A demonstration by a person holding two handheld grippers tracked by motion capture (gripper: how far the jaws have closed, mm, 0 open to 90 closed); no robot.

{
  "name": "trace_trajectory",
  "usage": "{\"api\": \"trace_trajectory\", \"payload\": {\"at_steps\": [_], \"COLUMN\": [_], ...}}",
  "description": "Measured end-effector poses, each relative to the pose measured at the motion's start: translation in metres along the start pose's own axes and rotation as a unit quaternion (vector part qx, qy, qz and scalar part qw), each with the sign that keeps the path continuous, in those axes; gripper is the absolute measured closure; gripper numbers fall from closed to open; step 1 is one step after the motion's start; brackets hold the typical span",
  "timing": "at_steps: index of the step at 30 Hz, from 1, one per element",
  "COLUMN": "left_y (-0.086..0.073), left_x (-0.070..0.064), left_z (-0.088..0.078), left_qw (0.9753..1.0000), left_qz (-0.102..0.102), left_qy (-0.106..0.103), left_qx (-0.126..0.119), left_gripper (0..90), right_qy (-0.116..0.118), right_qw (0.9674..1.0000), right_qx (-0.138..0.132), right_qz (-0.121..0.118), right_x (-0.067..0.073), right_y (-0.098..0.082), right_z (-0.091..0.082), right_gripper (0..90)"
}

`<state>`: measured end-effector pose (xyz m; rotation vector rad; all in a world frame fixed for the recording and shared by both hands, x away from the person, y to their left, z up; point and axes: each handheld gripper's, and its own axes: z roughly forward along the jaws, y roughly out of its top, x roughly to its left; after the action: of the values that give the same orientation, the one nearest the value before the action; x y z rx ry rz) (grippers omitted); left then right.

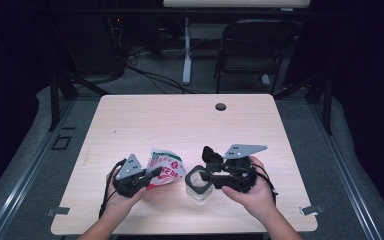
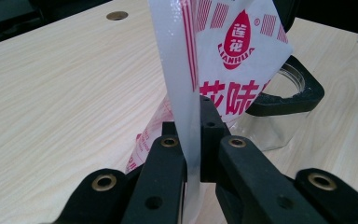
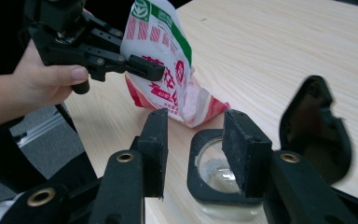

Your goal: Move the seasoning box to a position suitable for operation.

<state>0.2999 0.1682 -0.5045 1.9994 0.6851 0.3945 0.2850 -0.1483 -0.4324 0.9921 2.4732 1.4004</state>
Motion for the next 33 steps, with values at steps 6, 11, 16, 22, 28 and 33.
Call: {"api": "trace_trajectory", "payload": {"at_steps": [6, 11, 16, 22, 28, 33], "left_y": [-0.001, -0.002, -0.002, -0.003, -0.003, -0.004], "left_x": [-0.002, -0.001, -0.001, -0.001, -0.001, -0.002], "left_z": [0.001, 0.001, -0.001, 0.000, -0.001, 0.000], "left_qw": [1.0000, 1.0000, 1.0000, 1.0000, 1.0000, 1.0000], "left_qz": [0.005, 0.005, 0.005, 0.001, 0.003, 0.001], "left_qy": [-0.002, -0.003, -0.002, -0.002, -0.002, -0.006], "left_qx": [0.002, 0.001, 0.003, 0.001, 0.001, 0.002], "left_gripper": [90.0, 90.0, 90.0, 90.0, 90.0, 90.0], "right_qy": [0.006, 0.006, 0.010, 0.013, 0.020, 0.020], "right_qw": [0.9997, 0.9993, 0.9990, 0.9984, 0.9976, 0.9975], "right_qx": [0.022, 0.033, 0.041, 0.054, 0.065, 0.067], "right_qz": [-0.007, -0.017, -0.015, -0.013, -0.010, -0.008], "right_x": [0.001, 0.003, 0.001, 0.000, 0.000, 0.001], "right_y": [0.005, 0.007, 0.010, 0.011, 0.012, 0.012], "right_z": [0.033, 0.050, 0.070, 0.082, 0.096, 0.100], "right_gripper": [61.0, 60.6, 59.0, 58.4, 59.2, 62.2]}}
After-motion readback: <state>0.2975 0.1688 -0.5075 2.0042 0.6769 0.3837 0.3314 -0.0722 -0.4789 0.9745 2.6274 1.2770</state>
